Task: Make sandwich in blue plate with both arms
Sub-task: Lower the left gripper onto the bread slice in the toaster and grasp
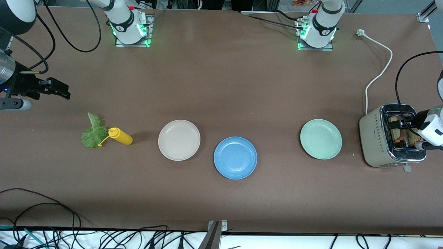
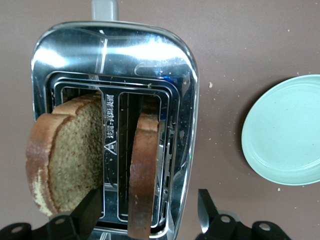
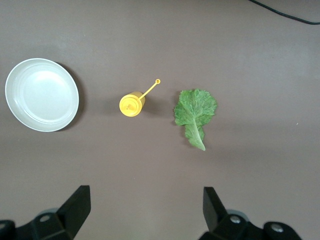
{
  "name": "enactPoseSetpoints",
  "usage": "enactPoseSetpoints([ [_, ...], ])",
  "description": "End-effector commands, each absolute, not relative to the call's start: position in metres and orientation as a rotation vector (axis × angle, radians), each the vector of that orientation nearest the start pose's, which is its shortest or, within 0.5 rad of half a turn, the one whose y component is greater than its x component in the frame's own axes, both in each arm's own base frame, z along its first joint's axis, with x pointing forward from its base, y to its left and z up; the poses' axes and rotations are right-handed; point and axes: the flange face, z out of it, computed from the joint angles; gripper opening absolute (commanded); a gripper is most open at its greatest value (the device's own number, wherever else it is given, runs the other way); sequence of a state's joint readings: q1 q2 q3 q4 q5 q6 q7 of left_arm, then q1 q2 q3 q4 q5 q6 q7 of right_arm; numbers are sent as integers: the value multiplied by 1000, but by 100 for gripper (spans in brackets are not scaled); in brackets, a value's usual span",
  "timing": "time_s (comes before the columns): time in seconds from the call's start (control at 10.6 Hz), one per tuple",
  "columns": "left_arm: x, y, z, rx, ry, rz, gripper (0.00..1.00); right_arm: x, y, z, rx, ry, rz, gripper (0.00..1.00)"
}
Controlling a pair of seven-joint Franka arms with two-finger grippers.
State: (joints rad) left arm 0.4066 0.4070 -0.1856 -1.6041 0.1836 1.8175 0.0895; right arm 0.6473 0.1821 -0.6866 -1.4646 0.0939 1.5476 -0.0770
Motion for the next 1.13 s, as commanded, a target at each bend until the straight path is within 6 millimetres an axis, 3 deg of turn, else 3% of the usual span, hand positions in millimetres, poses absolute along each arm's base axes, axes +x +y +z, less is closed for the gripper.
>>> enactPoseSetpoints([
  [0.0,634,173,385,-3054,-79,289,85,593,18,591,-3146,-62,100,100],
  [0.09,634,174,384,-3054,-81,289,72,593,17,591,-3146,-60,100,100],
  [0.28,634,175,384,-3047,-75,295,29,593,17,591,-3147,-57,100,100],
  [0.47,634,174,384,-3043,-70,296,6,593,17,591,-3147,-57,100,100],
  [0.56,634,173,384,-3043,-68,295,0,593,17,591,-3146,-60,100,100],
  [0.85,633,174,392,-3042,-44,284,0,594,17,591,-3147,-60,97,100],
  [1.04,627,178,418,-3031,-41,253,0,594,17,591,-3147,-60,97,100],
])
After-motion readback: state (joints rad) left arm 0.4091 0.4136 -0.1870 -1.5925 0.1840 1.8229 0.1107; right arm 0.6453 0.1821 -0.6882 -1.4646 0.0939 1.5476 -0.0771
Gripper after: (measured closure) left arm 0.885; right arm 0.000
